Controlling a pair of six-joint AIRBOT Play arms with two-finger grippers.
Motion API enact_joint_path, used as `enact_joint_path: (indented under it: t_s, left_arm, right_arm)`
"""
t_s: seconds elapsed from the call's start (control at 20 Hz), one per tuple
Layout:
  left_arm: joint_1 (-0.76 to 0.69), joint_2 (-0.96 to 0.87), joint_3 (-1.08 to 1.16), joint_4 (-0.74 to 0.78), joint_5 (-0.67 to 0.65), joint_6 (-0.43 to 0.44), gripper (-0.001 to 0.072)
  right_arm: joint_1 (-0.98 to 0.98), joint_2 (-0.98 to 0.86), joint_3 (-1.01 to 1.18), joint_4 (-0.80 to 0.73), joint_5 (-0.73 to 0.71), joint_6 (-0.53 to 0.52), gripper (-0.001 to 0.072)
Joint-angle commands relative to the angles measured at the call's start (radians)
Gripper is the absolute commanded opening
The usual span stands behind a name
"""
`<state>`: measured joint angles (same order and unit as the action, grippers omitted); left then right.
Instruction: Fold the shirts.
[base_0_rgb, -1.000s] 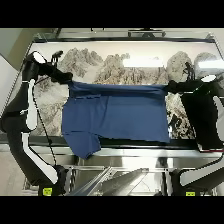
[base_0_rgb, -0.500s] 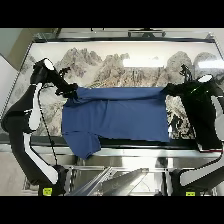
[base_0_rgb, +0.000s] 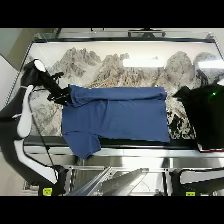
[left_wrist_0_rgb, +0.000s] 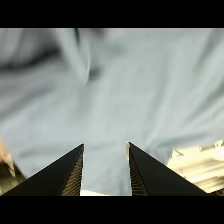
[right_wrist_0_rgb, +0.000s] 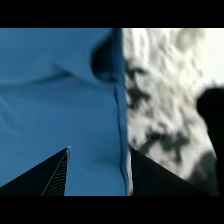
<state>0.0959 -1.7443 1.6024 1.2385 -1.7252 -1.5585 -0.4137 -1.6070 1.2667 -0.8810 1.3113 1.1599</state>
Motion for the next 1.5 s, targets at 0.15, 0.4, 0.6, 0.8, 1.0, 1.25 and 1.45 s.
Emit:
enact_joint_path:
  t_s: [0.15, 0.4, 0.6, 0.8, 1.0, 1.25, 1.45]
  left_arm:
    - [0.029, 0.515, -0.641, 0.000, 0.233, 0.047, 0.0296]
    - [0.030, 0.690, -0.931, 0.003, 0.290, 0.047, 0.0296]
    - [0.030, 0.746, -1.026, 0.002, 0.360, 0.046, 0.0296]
    - [0.030, 0.758, -1.032, 0.004, 0.372, 0.026, 0.0296]
    - [0.030, 0.758, -1.032, 0.235, 0.311, -0.040, 0.0296]
    - [0.029, 0.753, -1.032, 0.232, 0.400, -0.054, 0.0296]
    - [0.029, 0.645, -1.032, 0.120, 0.405, 0.016, 0.0296]
  right_arm:
    - [-0.137, 0.206, -0.469, -0.006, -0.042, -0.050, 0.0434]
    - [-0.134, 0.248, -0.603, 0.002, -0.103, -0.057, 0.0441]
    - [-0.116, 0.244, -0.605, 0.006, -0.112, -0.084, 0.0440]
    - [-0.027, 0.197, -0.611, 0.021, -0.118, -0.083, 0.0439]
    - [0.071, 0.193, -0.620, 0.065, -0.120, -0.092, 0.0439]
    - [0.079, 0.194, -0.620, 0.201, -0.127, -0.167, 0.0439]
    - [0.079, 0.194, -0.620, 0.204, -0.126, -0.170, 0.0438]
